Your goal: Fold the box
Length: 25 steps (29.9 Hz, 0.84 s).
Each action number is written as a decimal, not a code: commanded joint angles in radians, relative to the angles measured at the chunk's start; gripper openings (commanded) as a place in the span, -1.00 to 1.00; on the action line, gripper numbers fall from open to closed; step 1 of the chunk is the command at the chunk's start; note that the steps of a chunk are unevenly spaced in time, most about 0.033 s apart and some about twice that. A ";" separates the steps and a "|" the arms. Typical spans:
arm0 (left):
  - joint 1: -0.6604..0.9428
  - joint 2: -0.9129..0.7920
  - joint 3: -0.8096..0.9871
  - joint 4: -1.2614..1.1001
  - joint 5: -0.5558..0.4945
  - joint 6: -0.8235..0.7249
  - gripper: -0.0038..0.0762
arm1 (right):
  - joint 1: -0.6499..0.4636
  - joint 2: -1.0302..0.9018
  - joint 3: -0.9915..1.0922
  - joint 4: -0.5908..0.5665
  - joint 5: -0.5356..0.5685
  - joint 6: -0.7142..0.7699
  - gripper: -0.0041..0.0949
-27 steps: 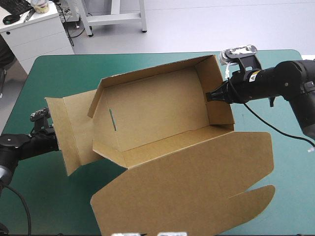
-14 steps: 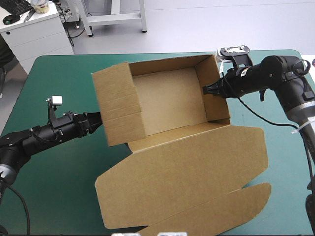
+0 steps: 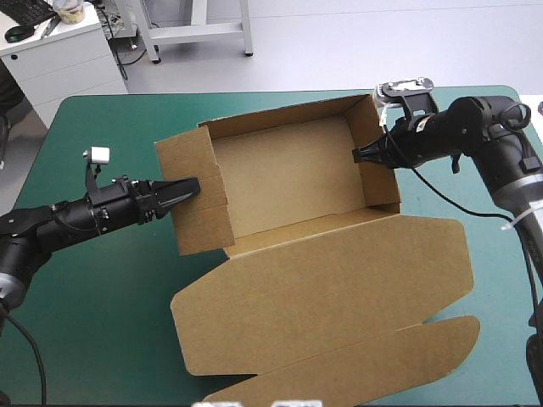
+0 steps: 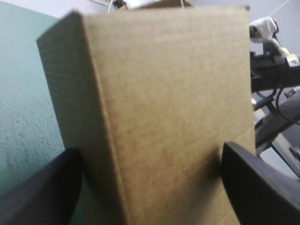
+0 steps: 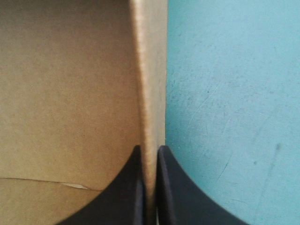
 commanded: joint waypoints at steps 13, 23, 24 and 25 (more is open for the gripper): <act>-0.063 -0.027 -0.033 -0.058 0.086 -0.016 0.41 | 0.044 -0.038 -0.009 -0.009 -0.058 0.069 -0.94; -0.063 -0.066 -0.161 0.303 0.001 -0.294 0.41 | 0.204 -0.050 -0.015 -0.171 -0.214 0.220 -0.94; -0.063 -0.075 -0.175 0.334 -0.010 -0.322 0.41 | 0.210 -0.050 -0.015 -0.171 -0.224 0.222 -0.94; -0.063 -0.088 -0.187 0.362 -0.027 -0.355 0.41 | 0.218 -0.050 -0.015 -0.169 -0.237 0.230 -0.94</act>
